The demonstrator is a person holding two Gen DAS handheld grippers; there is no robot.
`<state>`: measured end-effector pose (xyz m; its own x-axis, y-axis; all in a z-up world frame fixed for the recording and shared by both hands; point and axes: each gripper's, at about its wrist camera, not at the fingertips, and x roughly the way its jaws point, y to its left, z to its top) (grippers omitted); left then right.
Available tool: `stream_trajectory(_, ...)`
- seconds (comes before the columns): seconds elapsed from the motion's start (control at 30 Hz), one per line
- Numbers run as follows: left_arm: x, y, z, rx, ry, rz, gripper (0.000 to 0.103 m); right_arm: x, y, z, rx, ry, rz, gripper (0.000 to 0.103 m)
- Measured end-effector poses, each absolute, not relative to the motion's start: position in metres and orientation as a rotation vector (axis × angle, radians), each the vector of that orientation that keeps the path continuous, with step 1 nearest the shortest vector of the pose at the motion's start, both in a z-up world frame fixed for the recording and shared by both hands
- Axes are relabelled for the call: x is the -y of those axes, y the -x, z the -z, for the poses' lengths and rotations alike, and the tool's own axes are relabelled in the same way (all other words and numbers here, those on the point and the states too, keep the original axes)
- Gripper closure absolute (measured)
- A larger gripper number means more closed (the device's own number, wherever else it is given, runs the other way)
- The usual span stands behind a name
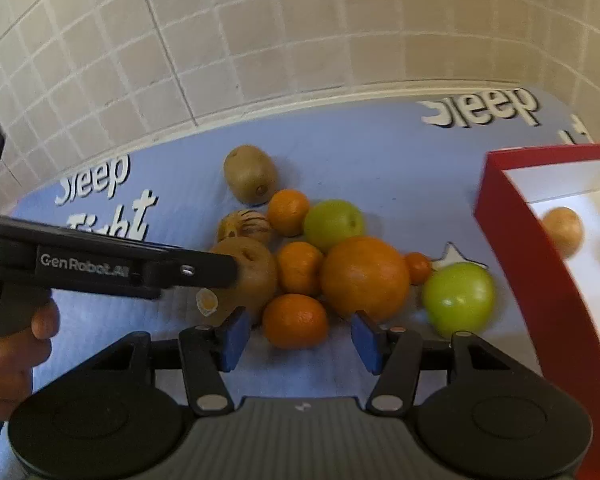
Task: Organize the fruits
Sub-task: 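Grasp a brown kiwi with the left gripper while the right gripper grasps a tangerine, then lower the kiwi and tangerine into the white box and open both grippers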
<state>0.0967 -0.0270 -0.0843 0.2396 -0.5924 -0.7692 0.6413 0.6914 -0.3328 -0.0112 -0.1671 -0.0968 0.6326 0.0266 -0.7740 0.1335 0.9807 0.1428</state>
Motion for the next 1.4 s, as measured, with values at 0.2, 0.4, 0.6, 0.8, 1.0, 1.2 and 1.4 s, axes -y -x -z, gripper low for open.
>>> stream_trajectory(0.2, 0.046, -0.097, 0.101, -1.064, -0.115, 0.852, 0.023, 0.151, 0.000, 0.101, -0.914, -0.085, 0.056, 0.045)
stream_trajectory(0.4, 0.043, -0.093, 0.098, -1.046, -0.096, 0.838, 0.029, 0.161, 0.001, 0.111, -0.922, -0.126, 0.044, 0.060)
stream_trajectory(0.6, 0.042, -0.078, 0.077, -0.981, -0.129, 0.820, 0.030, 0.169, 0.009, 0.105, -0.904, -0.199, 0.027, 0.062)
stream_trajectory(0.8, 0.065, -0.062, 0.018, -0.823, -0.157, 0.923, 0.030, 0.219, 0.047, 0.050, -0.771, -0.281, 0.116, 0.062)
stream_trajectory(1.0, 0.140, -0.052, -0.038, -0.662, -0.202, 1.119, 0.030, 0.320, 0.089, -0.013, -0.587, -0.322, 0.392, 0.062)
stream_trajectory(1.2, 0.253, -0.061, -0.024, -0.692, -0.299, 1.263, 0.030, 0.391, 0.102, 0.006, -0.629, -0.379, 0.585, 0.062)
stream_trajectory(1.4, 0.341, -0.065, 0.046, -0.803, -0.484, 1.323, 0.030, 0.424, 0.093, 0.060, -0.754, -0.452, 0.607, 0.062)
